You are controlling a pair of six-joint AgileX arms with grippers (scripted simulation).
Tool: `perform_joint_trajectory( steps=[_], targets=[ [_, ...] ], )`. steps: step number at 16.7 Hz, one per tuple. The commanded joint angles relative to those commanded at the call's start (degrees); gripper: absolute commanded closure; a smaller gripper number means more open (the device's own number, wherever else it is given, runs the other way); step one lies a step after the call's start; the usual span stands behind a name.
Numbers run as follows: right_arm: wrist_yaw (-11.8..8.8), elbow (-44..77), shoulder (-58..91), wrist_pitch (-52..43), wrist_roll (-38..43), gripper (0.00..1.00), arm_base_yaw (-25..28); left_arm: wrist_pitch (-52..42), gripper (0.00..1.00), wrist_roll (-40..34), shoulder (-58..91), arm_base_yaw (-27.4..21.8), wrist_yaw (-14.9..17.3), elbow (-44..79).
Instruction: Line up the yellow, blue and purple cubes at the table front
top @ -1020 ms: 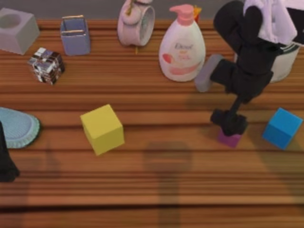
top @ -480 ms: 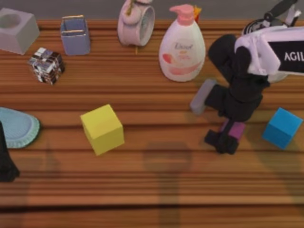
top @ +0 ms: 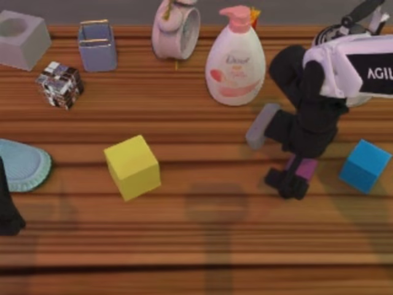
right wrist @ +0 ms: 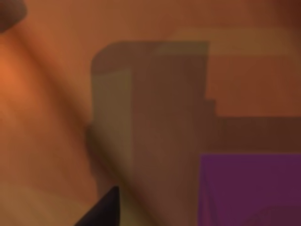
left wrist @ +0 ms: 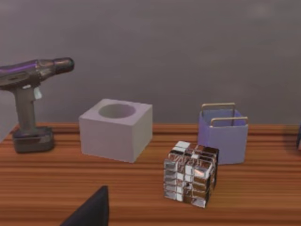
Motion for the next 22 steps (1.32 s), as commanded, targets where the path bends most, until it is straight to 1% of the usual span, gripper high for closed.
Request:
perform_joint_trajectory(
  steps=[8, 9, 16, 17, 19, 22],
  targets=[
    [0.0, 0.0, 0.0, 0.0, 0.0, 0.98, 0.0, 0.0, 0.0, 0.0, 0.0, 0.0, 0.0, 0.0],
    [0.0, 0.0, 0.0, 0.0, 0.0, 1.0, 0.0, 0.0, 0.0, 0.0, 0.0, 0.0, 0.0, 0.0],
    [0.0, 0.0, 0.0, 0.0, 0.0, 1.0, 0.0, 0.0, 0.0, 0.0, 0.0, 0.0, 0.0, 0.0],
    [-0.81, 0.38, -2.12, -1.3, 0.73, 1.0, -0.02, 0.0, 0.0, 0.0, 0.0, 0.0, 0.0, 0.0],
    [-0.82, 1.21, -2.41, -2.29, 0.58, 1.0, 0.14, 0.0, 0.0, 0.0, 0.0, 0.0, 0.0, 0.0],
    [-0.86, 4.7, -4.3, -7.97, 0.62, 1.0, 0.23, 0.0, 0.0, 0.0, 0.0, 0.0, 0.0, 0.0]
  ],
)
